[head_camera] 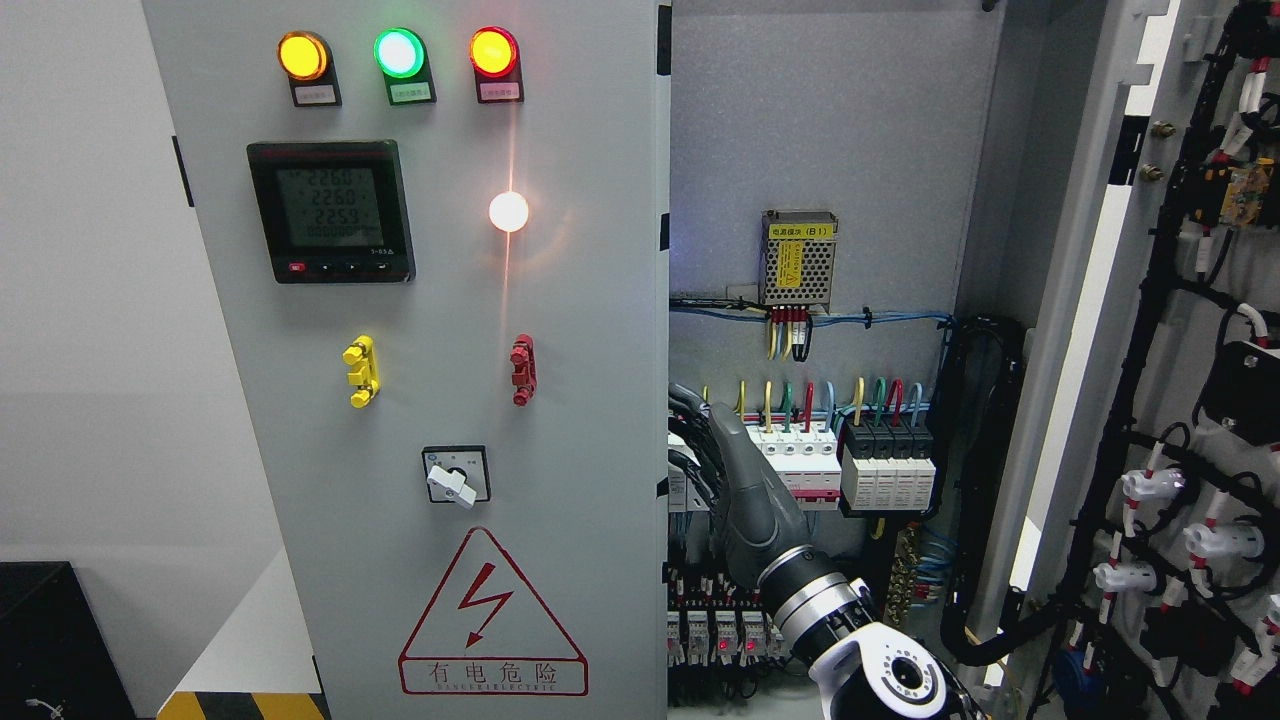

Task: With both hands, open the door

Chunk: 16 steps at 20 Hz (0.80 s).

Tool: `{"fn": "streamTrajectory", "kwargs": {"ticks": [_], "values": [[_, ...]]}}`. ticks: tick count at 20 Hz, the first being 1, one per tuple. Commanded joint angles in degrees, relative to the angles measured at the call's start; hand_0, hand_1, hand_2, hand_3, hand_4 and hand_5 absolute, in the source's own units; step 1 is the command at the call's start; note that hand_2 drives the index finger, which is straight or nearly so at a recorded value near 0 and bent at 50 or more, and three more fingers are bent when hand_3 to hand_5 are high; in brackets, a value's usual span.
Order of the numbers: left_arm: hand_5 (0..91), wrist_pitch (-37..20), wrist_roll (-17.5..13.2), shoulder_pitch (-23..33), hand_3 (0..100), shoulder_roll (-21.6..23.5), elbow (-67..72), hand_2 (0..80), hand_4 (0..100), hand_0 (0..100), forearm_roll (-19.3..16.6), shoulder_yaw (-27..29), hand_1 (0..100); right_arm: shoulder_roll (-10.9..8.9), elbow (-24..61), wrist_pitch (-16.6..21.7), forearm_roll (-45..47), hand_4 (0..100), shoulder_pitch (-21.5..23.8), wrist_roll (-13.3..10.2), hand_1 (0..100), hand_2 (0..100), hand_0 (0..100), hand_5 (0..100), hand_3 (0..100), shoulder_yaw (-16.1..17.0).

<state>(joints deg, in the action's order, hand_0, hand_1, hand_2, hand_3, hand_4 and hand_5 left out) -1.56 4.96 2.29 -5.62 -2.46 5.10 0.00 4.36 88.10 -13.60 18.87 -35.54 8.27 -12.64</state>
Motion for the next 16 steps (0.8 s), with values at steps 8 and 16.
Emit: {"fn": "streamTrajectory", "kwargs": {"ticks": [8, 16], "values": [[0.0, -0.02, -0.03, 0.00, 0, 0.00, 0.00, 0.0, 0, 0, 0.00, -1.85, 0, -2.77, -4.60, 0.15, 2.22, 0, -2.42, 4.47, 0, 0, 19, 0, 0, 1.48], [0.0, -0.02, -0.03, 0.00, 0, 0.00, 0.00, 0.0, 0, 0, 0.00, -1.85, 0, -3.92, -6.10, 0.06, 7.76, 0, -4.09, 5.61, 0, 0, 19, 0, 0, 1.92]]}}
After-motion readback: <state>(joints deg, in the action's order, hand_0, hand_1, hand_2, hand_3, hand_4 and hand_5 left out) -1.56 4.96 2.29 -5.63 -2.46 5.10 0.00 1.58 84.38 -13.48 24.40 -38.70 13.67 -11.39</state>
